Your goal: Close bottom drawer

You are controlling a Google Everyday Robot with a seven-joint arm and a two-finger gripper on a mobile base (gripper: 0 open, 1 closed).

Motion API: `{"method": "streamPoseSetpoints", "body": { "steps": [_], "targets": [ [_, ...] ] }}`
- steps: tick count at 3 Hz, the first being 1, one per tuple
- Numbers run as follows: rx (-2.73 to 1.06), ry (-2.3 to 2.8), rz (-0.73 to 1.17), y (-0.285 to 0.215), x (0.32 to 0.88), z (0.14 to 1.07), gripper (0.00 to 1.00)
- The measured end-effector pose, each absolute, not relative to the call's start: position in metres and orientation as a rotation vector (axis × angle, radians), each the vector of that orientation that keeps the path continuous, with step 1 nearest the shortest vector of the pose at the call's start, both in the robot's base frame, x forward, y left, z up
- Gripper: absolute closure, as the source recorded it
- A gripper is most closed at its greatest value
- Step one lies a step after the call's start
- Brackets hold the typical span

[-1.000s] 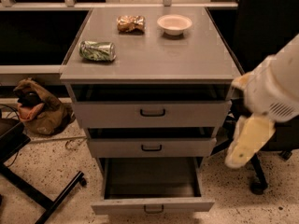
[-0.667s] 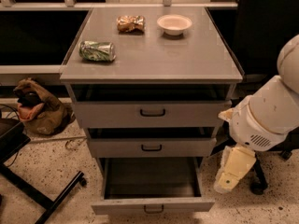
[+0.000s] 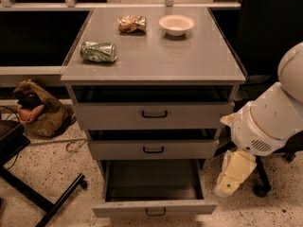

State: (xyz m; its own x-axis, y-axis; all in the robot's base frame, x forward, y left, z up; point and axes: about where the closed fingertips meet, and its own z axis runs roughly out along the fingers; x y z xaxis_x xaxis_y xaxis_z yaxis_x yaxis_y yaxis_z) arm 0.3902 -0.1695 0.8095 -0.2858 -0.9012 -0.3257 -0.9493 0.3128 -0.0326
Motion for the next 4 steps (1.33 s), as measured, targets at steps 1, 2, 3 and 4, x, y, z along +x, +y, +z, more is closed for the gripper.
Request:
{"method": "streamPoseSetpoints", "body": {
  "steps": [1, 2, 3, 4],
  "targets": [
    [-1.683, 2.319, 0.296, -0.169, 0.399, 0.755, 0.00],
    [-1.714, 2.310, 0.371, -0.156, 0.405, 0.697, 0.00],
    [-1.739, 2.305, 0.425, -0.149, 0.402, 0.662, 0.00],
    [-1.734, 2.306, 0.431, -0.149, 0.402, 0.658, 0.00]
  ]
}}
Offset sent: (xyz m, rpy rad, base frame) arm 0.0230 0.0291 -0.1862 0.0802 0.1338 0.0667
